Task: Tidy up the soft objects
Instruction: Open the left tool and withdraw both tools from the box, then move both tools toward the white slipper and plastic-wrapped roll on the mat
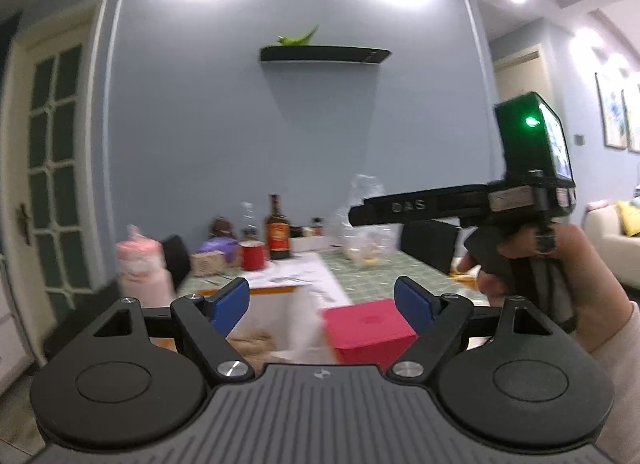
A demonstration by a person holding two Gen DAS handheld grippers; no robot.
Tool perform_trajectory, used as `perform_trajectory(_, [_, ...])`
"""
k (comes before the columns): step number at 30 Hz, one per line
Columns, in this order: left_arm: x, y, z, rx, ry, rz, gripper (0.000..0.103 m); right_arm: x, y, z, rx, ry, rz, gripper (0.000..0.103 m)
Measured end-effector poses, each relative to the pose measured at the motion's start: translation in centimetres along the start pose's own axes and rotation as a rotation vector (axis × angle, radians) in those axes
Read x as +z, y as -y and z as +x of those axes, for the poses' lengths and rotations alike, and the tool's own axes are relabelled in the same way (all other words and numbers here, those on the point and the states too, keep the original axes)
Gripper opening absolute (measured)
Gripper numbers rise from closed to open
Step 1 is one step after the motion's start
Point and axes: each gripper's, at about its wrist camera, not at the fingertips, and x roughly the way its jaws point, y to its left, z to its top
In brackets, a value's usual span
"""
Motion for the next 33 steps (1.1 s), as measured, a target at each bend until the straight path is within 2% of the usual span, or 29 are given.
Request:
perform_trajectory(5, [-1.4,4.5,2.2,-0.095,-0.032,-0.007,0.096,-0.6,4.7,-0.9,-0.125,-0.017,0.007,0.100])
perform_trajectory(7, [-2.0,6.3,3.8,-0.134,-0.050,-0.060,0.096,-1.4,7.3,-0.7,-0.191,-0.006,0.028,0.100])
perform_trajectory(11, [-3.6,9.8,9.0,-0.255,-0.112,-0.139,0.096,-3.3,12.6,1.6,-0.325,-0.036,0.074,0.100])
perform_trajectory(13, [-4.0,11.4,12.4,-0.271,-0.173,-0.148,0.096,-4.9,15.3,3.3,-0.361,-0.035,-0.015,0.100])
perform_trajectory(15, [-4.3,12.9,16.0,-0.257,-0.232,-0.112,0.096,-7.0,17.8,4.4,-0.357,-0.002,-0.100,0.100])
perform_trajectory(16, [-4.4,13.6,17.6,-0.233,-0.243,-0.099,0.096,-8.0,19.2,4.8,-0.335,0.017,-0.104,0.100])
perform_trajectory(18, [-5.1,14.4,20.1,-0.142,-0.246,-0.097,0.096,-9.7,22.1,5.2,-0.306,0.087,-0.063,0.100])
perform_trajectory(19, [-5.5,14.7,21.3,-0.093,-0.242,-0.103,0.096,-10.4,23.4,5.6,-0.318,0.103,-0.037,0.100])
perform_trajectory(21, [-6.3,15.3,23.3,-0.026,-0.274,-0.101,0.096,-11.6,25.6,6.4,-0.346,0.068,0.038,0.100])
perform_trajectory(23, [-7.2,15.7,25.3,-0.001,-0.312,-0.119,0.096,-13.0,27.1,6.7,-0.304,0.043,0.112,0.100])
perform_trajectory(25, [-8.4,15.5,27.1,0.032,-0.352,-0.171,0.096,-13.6,26.8,7.1,-0.292,0.015,0.074,0.099])
perform_trajectory(27, [-9.7,15.1,28.0,0.069,-0.394,-0.234,0.096,-13.9,26.1,7.2,-0.311,0.016,0.047,0.099])
perform_trajectory(29, [-10.5,14.9,28.3,0.081,-0.457,-0.277,0.096,-13.9,25.6,7.0,-0.288,0.018,0.050,0.099])
perform_trajectory(33, [-11.6,13.6,28.6,0.084,-0.482,-0.395,0.096,-14.1,24.4,7.8,-0.282,-0.006,0.007,0.099])
